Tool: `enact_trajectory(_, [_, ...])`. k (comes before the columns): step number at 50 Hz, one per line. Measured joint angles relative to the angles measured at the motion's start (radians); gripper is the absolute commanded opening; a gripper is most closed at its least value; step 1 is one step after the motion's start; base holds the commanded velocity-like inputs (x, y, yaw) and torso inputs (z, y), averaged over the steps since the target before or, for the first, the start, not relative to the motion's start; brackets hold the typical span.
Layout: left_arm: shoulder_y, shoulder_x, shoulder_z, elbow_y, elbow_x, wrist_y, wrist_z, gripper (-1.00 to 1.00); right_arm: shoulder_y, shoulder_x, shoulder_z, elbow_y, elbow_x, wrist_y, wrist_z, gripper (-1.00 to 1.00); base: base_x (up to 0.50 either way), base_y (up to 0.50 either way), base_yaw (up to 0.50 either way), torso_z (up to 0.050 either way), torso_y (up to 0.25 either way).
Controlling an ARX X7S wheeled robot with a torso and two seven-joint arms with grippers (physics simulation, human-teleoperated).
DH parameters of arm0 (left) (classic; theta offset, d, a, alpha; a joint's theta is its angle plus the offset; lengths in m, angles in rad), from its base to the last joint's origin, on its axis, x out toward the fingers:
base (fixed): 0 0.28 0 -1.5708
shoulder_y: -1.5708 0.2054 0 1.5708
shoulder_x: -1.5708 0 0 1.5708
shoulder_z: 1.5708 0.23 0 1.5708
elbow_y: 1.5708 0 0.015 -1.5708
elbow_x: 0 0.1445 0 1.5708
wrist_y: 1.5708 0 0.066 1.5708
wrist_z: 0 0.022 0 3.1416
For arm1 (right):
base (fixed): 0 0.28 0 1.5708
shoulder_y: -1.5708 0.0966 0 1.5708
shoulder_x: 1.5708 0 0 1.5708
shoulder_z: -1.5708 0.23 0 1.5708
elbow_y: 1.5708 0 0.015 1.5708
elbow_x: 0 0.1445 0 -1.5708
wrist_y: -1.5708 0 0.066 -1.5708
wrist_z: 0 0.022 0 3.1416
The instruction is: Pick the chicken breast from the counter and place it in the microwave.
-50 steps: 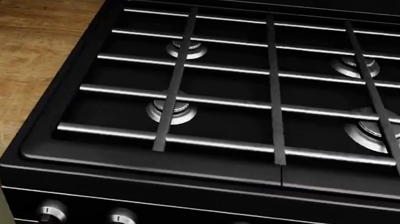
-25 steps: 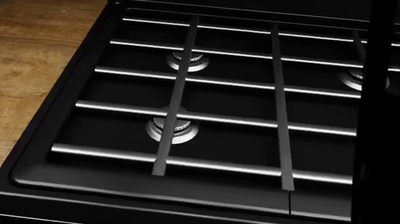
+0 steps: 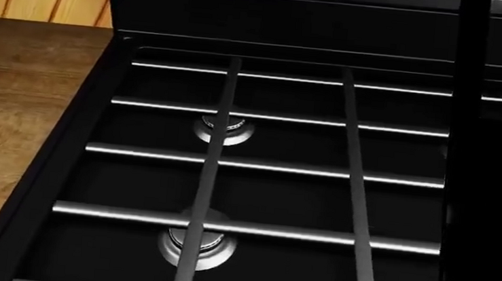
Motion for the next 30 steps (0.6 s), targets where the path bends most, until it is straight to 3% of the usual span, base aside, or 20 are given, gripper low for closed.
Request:
enact_trajectory(11, [0.008,-0.001,0.001,0.002,-0.001,0.005,-0.005,1.0,0.0,0.0,-0.023,0.017,0.026,-0.01,0.009,-1.0,0.5,0.0,0.0,0.0,0.002])
enact_trajectory(30, [0.01,-0.004,0.003,0.004,-0.004,0.011,-0.013,1.0,-0.002,-0.001,-0.05,0.077,0.066,0.183,-0.076,-1.0,0.0,0.0,0.0,0.0,0.001])
